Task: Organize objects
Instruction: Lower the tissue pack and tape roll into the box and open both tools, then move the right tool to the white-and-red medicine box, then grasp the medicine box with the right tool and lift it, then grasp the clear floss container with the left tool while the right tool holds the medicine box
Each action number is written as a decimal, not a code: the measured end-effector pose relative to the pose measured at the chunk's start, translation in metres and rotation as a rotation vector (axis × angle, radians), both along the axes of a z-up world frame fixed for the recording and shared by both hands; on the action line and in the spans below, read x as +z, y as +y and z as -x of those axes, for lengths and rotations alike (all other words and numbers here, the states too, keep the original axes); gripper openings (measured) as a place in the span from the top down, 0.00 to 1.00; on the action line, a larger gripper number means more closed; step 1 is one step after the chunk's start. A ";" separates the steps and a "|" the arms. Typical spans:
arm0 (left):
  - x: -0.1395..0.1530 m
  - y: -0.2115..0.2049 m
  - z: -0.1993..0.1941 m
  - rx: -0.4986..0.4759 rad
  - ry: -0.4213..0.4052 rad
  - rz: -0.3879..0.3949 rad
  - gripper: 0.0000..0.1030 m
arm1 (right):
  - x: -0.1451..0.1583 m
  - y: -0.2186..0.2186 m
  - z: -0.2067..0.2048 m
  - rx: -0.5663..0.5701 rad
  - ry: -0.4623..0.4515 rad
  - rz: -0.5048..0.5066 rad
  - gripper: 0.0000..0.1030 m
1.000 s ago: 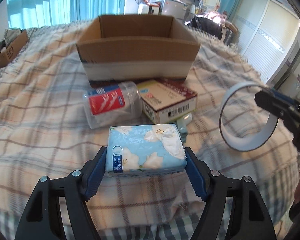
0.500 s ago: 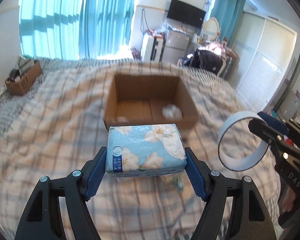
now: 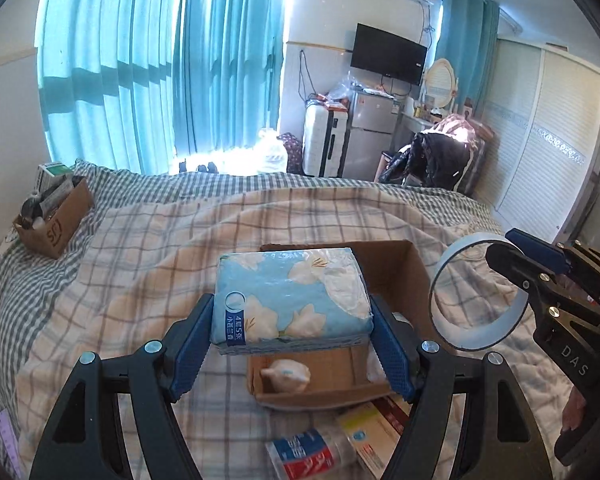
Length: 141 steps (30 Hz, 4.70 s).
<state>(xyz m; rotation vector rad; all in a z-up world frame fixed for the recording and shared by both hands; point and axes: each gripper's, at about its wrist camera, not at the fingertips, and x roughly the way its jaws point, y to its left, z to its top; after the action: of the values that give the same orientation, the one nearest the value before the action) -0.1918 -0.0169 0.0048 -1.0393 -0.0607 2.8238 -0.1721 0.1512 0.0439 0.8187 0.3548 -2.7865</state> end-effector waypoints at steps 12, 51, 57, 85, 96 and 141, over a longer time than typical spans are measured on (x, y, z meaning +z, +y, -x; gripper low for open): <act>-0.071 0.021 0.061 -0.055 -0.112 0.053 0.26 | -0.082 0.007 0.076 -0.019 -0.174 0.027 0.74; -0.057 -0.018 -0.031 0.042 -0.096 0.049 0.02 | -0.121 0.050 0.050 -0.163 -0.444 0.187 0.08; -0.068 -0.015 -0.061 0.024 -0.092 0.043 0.02 | -0.093 0.046 -0.005 -0.124 -0.329 0.167 0.08; -0.158 -0.033 -0.110 0.141 -0.248 0.088 0.00 | -0.186 -0.028 -0.064 0.006 -0.408 -0.137 0.08; -0.164 -0.022 -0.112 0.145 -0.276 0.115 0.00 | -0.160 -0.014 -0.082 0.015 -0.325 -0.073 0.28; -0.158 0.030 -0.088 0.107 -0.304 0.000 0.12 | -0.134 0.034 -0.100 -0.084 -0.276 -0.030 0.29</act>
<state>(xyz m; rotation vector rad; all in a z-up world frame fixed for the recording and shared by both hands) -0.1038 0.0133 -0.1533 -1.4986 -0.1497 2.7297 -0.0718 0.1848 -0.0901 1.2337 0.3205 -2.6971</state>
